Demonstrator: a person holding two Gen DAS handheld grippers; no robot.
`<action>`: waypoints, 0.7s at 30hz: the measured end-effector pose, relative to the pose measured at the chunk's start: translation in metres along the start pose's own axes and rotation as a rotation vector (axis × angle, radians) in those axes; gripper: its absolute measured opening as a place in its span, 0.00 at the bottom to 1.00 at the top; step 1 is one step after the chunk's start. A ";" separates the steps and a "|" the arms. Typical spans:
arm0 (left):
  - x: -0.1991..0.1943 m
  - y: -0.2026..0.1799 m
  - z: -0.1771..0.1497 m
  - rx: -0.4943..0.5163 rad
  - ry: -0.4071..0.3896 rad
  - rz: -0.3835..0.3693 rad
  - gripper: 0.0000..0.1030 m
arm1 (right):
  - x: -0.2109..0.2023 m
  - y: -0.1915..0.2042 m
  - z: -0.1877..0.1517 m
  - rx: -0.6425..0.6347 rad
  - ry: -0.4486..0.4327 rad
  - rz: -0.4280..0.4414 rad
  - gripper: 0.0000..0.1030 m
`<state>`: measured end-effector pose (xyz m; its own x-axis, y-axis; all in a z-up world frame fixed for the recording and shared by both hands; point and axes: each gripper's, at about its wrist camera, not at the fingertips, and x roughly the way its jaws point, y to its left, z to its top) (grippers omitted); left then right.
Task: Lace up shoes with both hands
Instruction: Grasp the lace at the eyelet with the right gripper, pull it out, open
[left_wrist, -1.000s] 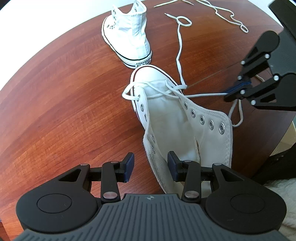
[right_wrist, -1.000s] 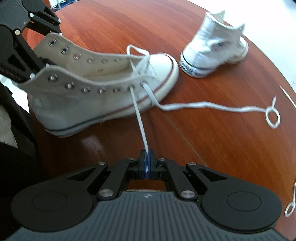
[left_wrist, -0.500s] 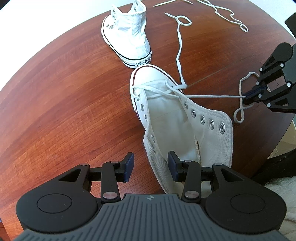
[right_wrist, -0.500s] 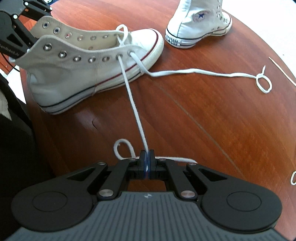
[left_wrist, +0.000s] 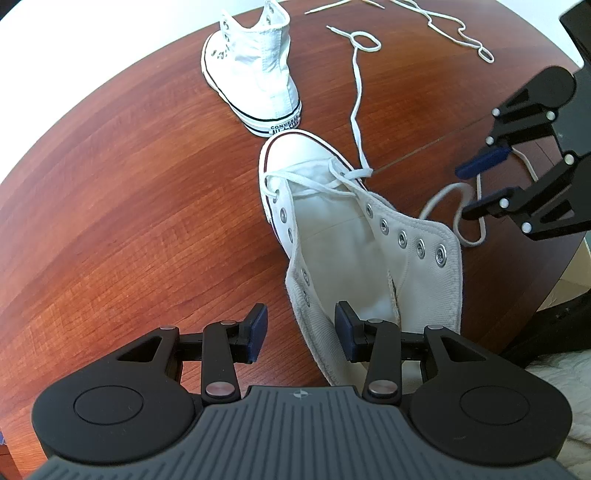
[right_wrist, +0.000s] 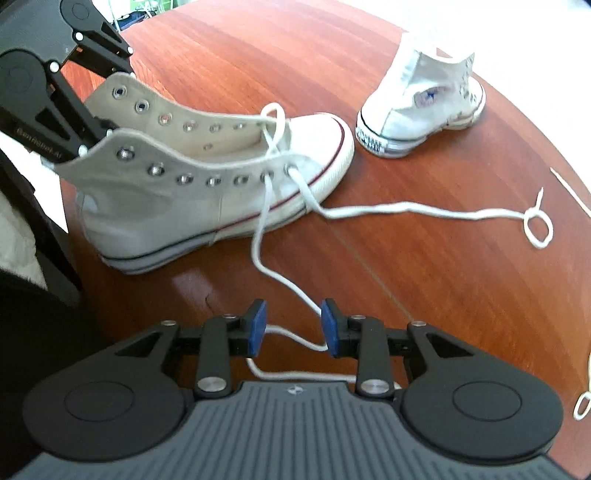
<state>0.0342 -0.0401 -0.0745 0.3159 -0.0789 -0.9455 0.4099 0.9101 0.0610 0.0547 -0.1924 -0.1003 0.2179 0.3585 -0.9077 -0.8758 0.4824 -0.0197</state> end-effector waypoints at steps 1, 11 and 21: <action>0.000 0.000 0.000 0.000 -0.001 0.000 0.42 | 0.001 0.000 0.005 -0.008 -0.010 -0.001 0.32; -0.008 0.001 0.003 -0.012 -0.018 0.002 0.42 | 0.009 0.006 0.037 -0.066 -0.065 0.045 0.22; -0.011 0.000 0.002 0.001 -0.019 0.010 0.42 | 0.024 0.014 0.056 -0.125 -0.068 0.071 0.10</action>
<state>0.0324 -0.0404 -0.0638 0.3359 -0.0775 -0.9387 0.4076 0.9104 0.0707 0.0719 -0.1323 -0.0990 0.1785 0.4431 -0.8785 -0.9359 0.3520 -0.0127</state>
